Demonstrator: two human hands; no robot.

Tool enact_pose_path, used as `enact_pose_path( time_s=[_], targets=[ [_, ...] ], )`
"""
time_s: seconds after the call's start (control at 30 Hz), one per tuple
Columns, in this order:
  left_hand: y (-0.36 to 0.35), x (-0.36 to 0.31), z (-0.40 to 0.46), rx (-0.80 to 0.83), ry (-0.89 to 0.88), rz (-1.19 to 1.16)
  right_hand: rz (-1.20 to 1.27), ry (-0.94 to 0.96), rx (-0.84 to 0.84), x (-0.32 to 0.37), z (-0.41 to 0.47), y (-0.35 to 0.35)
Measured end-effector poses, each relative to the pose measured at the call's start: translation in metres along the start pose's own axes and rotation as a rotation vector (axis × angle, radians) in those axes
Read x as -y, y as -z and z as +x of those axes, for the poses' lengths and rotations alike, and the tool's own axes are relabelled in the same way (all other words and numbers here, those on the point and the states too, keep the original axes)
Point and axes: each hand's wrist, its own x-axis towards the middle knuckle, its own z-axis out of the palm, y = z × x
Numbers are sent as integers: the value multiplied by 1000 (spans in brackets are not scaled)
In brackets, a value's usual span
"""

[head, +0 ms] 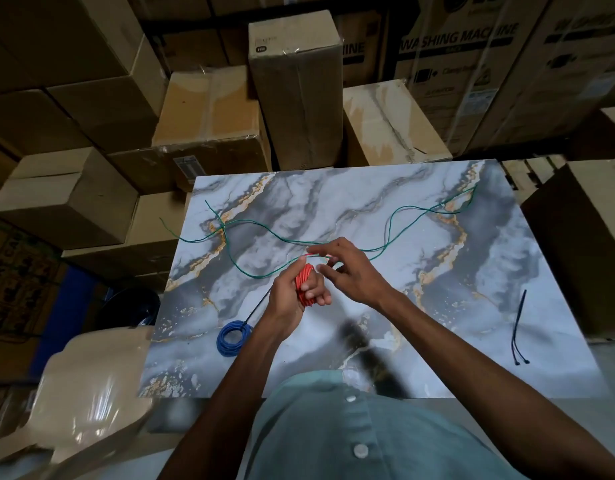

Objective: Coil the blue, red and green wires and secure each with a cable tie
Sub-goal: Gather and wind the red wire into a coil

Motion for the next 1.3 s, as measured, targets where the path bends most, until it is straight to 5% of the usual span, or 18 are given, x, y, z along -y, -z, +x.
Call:
enact_pose_path(
  time_s=[0.3,0.5,0.83,1.1,1.3],
  targets=[
    [-1,-15,-1,85,-37,-93,1,107,-50,7,4,-1],
    [1,-21,1,72,-169,-170,56,0,-59,0,2,-3],
    [3,-28,18,-86,-291,-358,-45,-99,168,14,-6,3],
    [17,-14,41,-159,-377,-114,28,-129,211,34,-8,12],
    [25,5,44,-233,-413,314,161,-203,193,38,-10,21]
  ],
)
